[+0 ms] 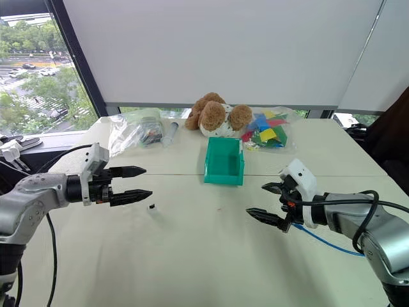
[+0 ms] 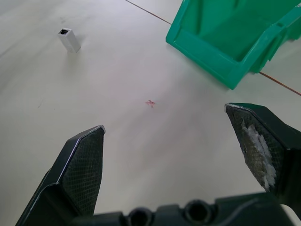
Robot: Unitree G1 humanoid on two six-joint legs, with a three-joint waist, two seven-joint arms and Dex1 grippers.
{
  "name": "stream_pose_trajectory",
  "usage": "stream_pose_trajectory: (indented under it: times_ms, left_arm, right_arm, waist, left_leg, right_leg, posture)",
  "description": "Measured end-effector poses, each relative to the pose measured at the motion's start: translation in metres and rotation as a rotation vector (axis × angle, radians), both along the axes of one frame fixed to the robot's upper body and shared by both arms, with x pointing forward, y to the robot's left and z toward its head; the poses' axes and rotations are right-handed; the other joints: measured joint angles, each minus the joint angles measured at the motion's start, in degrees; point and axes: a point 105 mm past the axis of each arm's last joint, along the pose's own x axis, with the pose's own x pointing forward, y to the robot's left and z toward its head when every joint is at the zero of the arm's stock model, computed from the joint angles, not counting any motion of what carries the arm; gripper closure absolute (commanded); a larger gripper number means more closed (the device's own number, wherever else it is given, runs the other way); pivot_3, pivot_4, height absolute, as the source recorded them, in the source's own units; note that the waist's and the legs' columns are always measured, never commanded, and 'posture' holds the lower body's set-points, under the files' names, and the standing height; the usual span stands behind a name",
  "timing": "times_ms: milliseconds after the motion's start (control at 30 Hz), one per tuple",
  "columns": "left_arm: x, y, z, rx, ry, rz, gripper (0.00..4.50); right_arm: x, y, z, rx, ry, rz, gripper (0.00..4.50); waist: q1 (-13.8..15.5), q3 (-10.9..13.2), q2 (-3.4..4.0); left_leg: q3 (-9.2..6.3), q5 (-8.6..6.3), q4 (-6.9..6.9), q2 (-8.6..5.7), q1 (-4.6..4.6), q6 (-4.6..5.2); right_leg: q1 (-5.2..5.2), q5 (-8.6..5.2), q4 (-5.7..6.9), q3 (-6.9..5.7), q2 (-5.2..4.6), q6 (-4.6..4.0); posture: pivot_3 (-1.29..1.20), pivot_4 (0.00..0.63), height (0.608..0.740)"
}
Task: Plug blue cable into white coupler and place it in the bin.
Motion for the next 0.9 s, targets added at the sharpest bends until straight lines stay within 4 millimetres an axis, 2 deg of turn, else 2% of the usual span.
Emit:
stream_pose_trajectory:
  times_ms: [133,433,700,900]
  left_arm:
    - [0.0,-0.004,-0.006,0.007,0.012,-0.017,0.0]
    - [0.004,-0.01,-0.002,-0.022,-0.004,-0.023,0.0]
    - [0.008,-0.015,-0.011,-0.017,0.016,-0.028,0.0]
    - [0.01,-0.017,-0.01,-0.004,-0.013,-0.032,0.0]
  right_arm:
    - [-0.001,0.0,0.002,0.002,-0.008,-0.01,0.04]
    - [-0.001,-0.004,-0.001,0.005,-0.006,-0.046,0.04]
    - [0.0,-0.006,-0.004,0.007,-0.004,-0.075,0.04]
    - [0.002,-0.007,-0.005,0.011,-0.011,-0.085,0.04]
  waist:
    - [0.0,0.0,0.0]
    - [0.0,0.0,-0.01]
    - [0.0,0.0,-0.01]
    - [0.0,0.0,-0.01]
  left_leg:
    - [0.0,0.0,0.0,0.0,0.0,0.0]
    - [0.0,0.0,0.0,-0.01,0.0,0.0]
    - [0.0,0.0,0.0,0.0,0.0,0.0]
    - [0.0,0.0,0.0,-0.01,0.0,0.0]
  right_leg:
    - [0.0,0.0,0.0,0.0,0.0,0.01]
    - [0.01,0.02,0.0,0.0,0.0,0.04]
    - [0.0,0.07,0.0,0.0,0.04,0.12]
    - [0.01,0.06,0.0,0.0,0.04,0.12]
  posture:
    - [0.0,0.15,0.74]
    - [0.0,0.15,0.74]
    - [0.0,0.15,0.74]
    - [0.0,0.15,0.74]
